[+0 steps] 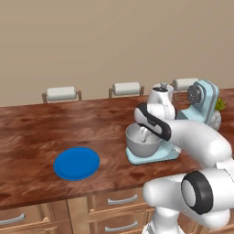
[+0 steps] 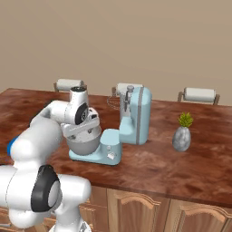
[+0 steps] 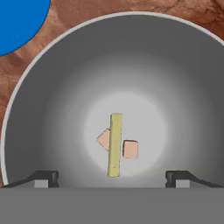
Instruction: Add butter and sugar cubes to the stand mixer bowl and then turn on the stand mixer to begin making frosting.
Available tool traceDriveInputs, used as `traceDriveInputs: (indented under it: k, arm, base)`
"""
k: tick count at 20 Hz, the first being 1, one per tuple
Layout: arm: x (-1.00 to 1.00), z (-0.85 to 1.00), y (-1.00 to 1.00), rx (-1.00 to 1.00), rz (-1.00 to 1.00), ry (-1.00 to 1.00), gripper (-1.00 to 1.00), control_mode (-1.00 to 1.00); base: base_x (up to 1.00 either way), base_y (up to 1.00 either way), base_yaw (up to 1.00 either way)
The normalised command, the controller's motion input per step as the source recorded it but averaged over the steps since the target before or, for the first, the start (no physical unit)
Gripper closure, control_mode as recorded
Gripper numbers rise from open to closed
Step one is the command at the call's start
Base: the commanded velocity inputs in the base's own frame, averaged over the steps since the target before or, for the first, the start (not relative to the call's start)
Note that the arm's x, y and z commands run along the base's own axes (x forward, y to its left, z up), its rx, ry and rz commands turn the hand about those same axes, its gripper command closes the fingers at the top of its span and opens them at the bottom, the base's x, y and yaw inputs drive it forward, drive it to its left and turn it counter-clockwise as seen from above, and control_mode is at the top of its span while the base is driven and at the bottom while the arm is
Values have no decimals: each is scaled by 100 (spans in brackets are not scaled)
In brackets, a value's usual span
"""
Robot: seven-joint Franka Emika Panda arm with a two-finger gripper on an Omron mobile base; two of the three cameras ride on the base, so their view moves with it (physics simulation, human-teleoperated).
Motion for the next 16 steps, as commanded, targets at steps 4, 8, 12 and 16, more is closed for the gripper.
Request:
traceDriveInputs:
  k: [4, 8, 12, 16]
  arm:
    - [-39, 100, 0, 0, -3, -19, -100, -100]
    - [-41, 100, 0, 1, -3, -19, -100, -100]
    - [-44, 99, -16, 5, -3, -5, -100, -100]
    - [-49, 74, -72, 11, -2, 0, -100, -100]
  base:
    - [0, 0, 0]
    - [0, 0, 0]
    - [0, 0, 0]
    - [0, 0, 0]
